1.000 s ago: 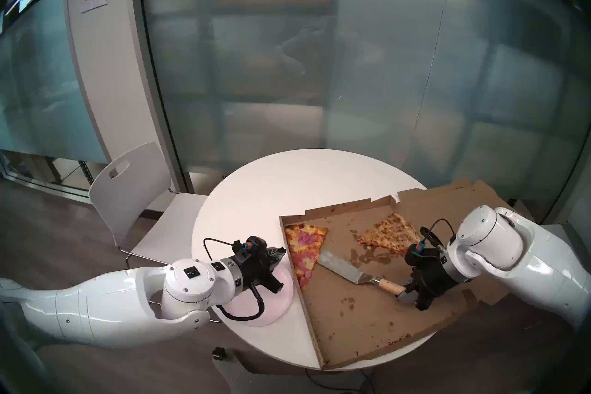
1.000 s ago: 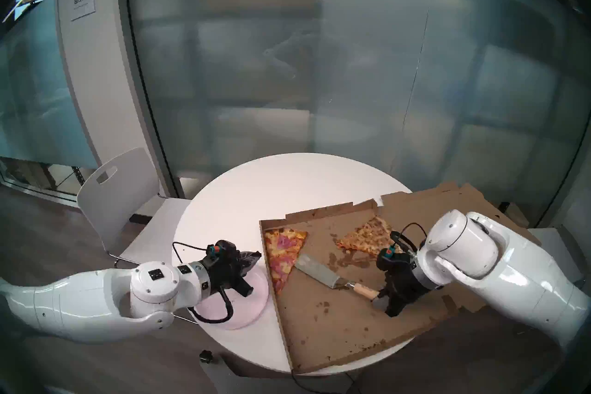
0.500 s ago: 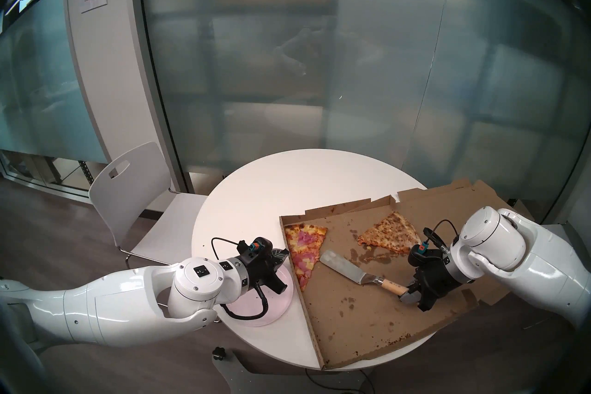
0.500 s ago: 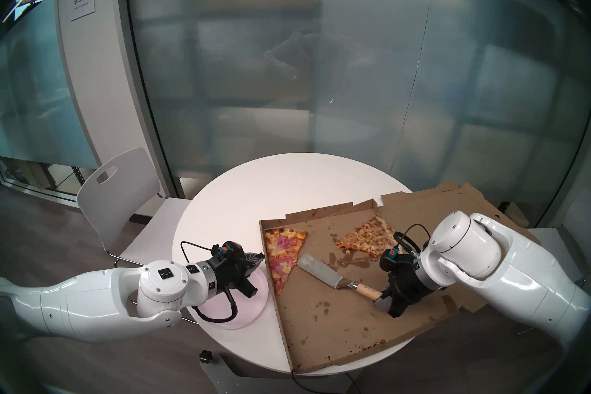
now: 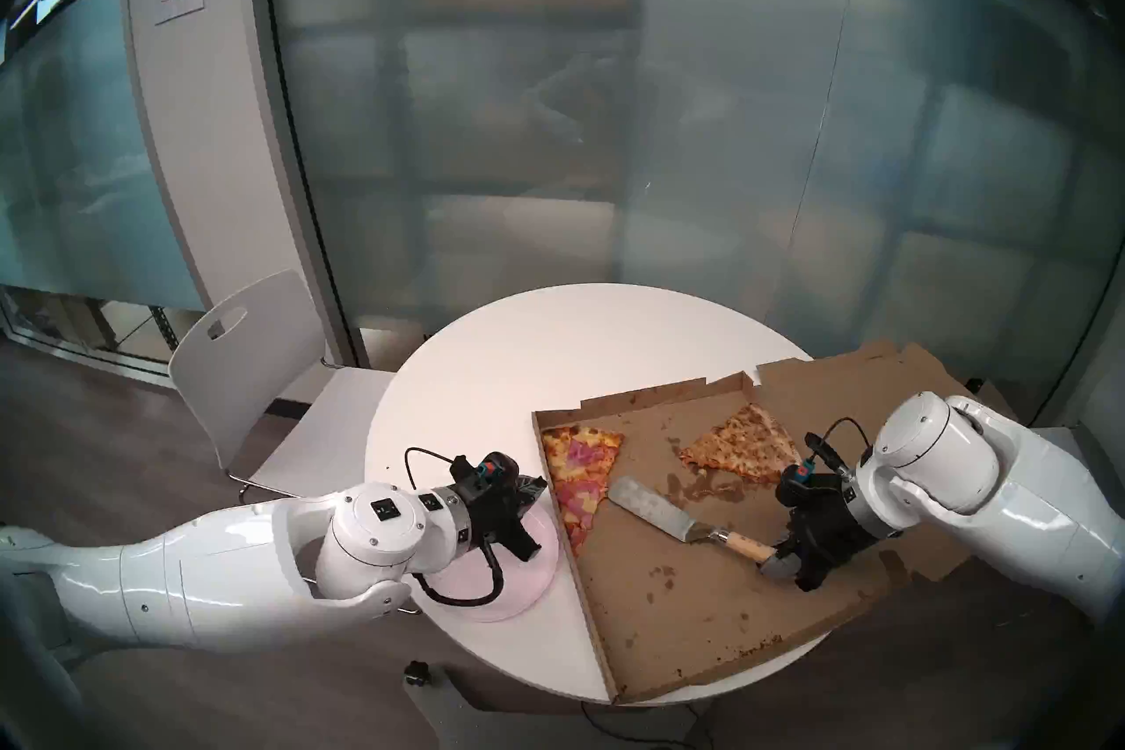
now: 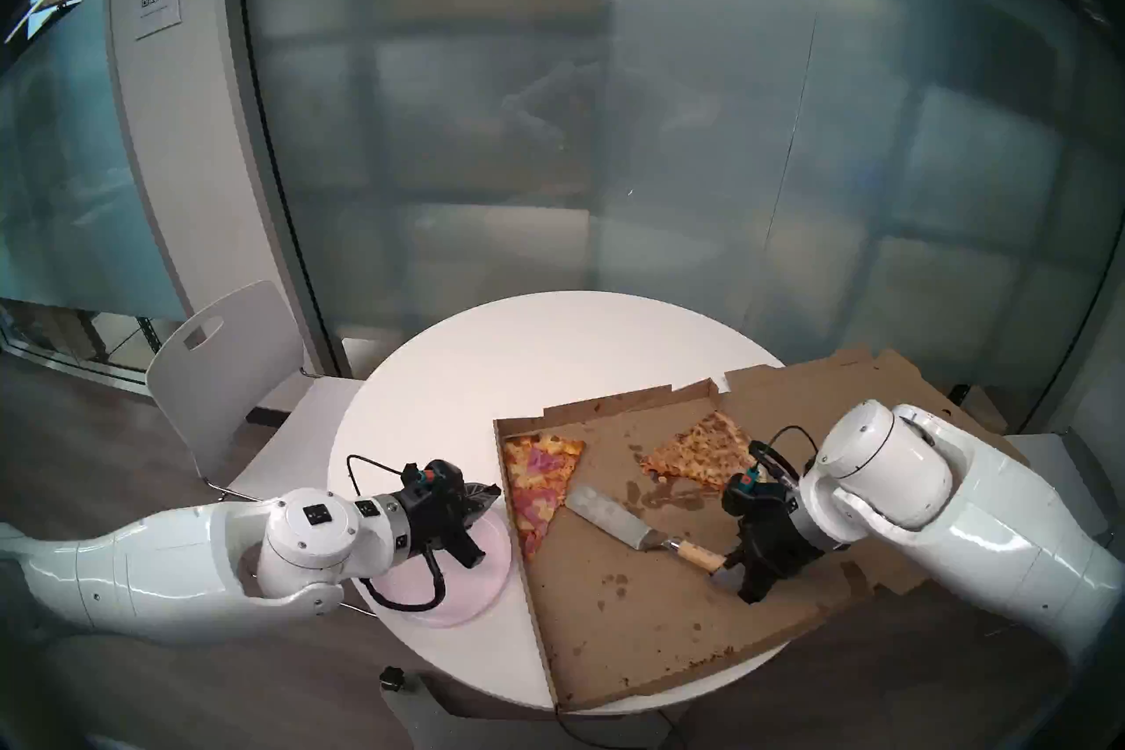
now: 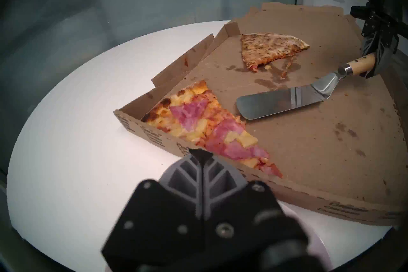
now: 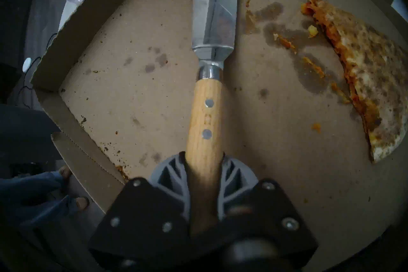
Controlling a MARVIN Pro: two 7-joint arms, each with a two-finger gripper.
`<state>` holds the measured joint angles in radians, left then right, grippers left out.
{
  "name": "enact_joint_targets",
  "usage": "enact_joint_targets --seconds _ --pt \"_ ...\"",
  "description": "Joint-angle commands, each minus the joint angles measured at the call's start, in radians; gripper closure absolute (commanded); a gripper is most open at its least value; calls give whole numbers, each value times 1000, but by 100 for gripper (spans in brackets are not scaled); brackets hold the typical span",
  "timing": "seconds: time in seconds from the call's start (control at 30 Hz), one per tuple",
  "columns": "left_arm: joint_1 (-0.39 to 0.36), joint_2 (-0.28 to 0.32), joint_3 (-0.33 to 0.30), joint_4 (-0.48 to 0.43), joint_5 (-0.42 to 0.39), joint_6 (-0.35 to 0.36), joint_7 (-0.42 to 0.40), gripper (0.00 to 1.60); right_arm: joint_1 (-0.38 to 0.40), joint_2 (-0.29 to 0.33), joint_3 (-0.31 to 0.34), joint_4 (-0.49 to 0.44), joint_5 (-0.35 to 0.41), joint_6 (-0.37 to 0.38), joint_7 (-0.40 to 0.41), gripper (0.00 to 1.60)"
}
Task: Put pizza slice onto the plate
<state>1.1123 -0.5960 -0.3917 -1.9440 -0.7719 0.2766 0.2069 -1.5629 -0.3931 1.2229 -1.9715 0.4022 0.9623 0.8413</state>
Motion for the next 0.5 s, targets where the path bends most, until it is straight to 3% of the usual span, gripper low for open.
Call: enact_joint_targets --seconds 0.0,0.47 --pt "-28 -37 -5 12 17 18 2 160 38 -5 -5 10 -10 -2 11 160" --pt "-33 -67 2 46 44 34 -19 160 67 -12 -21 26 -30 -2 36 160"
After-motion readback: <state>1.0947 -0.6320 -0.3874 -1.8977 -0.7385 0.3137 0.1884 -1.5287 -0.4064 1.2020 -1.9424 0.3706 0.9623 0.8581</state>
